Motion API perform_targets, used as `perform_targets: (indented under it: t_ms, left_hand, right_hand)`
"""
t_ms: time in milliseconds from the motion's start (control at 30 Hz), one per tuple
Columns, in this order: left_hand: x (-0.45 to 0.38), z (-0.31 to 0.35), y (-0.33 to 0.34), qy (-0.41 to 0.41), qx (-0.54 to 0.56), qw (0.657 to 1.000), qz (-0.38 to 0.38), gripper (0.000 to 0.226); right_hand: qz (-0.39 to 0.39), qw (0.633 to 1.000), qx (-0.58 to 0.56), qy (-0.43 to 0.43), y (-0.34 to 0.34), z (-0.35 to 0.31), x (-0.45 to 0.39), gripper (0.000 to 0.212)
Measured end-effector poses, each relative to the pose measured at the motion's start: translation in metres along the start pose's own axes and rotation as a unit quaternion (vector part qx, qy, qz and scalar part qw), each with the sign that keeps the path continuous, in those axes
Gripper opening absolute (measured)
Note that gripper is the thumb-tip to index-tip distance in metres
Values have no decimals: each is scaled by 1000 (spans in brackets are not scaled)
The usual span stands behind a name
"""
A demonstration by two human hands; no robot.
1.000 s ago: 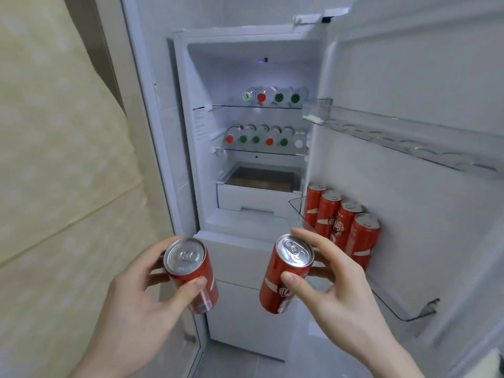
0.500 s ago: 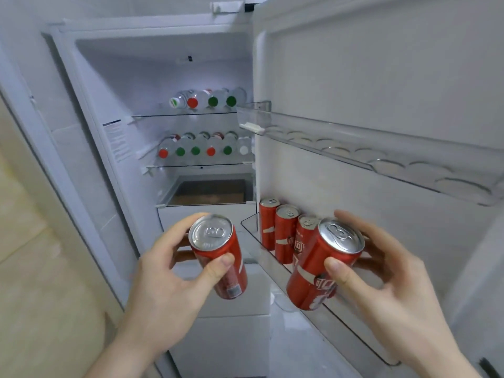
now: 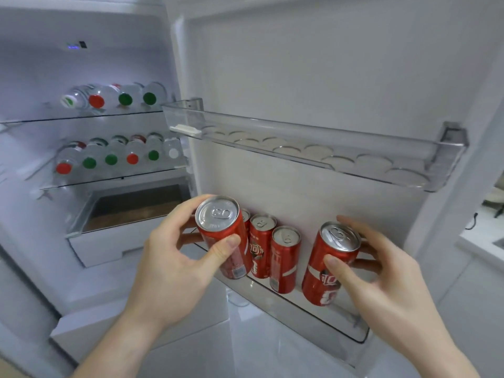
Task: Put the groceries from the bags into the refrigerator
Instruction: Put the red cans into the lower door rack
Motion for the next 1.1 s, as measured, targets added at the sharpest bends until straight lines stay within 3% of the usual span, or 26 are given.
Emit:
perform_targets:
  t_ms: [233,567,867,1100]
  left_hand:
    - [-6,-11,5,-8,33,999,-15,49]
    - [-9,-15,2,-6,35,999,-18,49]
    - [-7,-9,12,-6,54,998,-25,48]
    - [-3,5,29,-2,71,996,-46,49]
  right_hand:
    - [-22,993,96,60,26,24,-14,56]
    - [-65,989,92,100,51,42,-15,49]
    - [-47,991,71,100,49,44,-16,49]
    - [-34,990,136,28,40,33,-1,63]
Point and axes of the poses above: each hand's wrist, its own x-axis away from the middle knuckle, its own y-axis out of the palm, z = x × y, the point moved 5 cm from there along -x, towards the middle knuckle, and after that the axes turned 10 degrees about y, right-handed, at the moved point
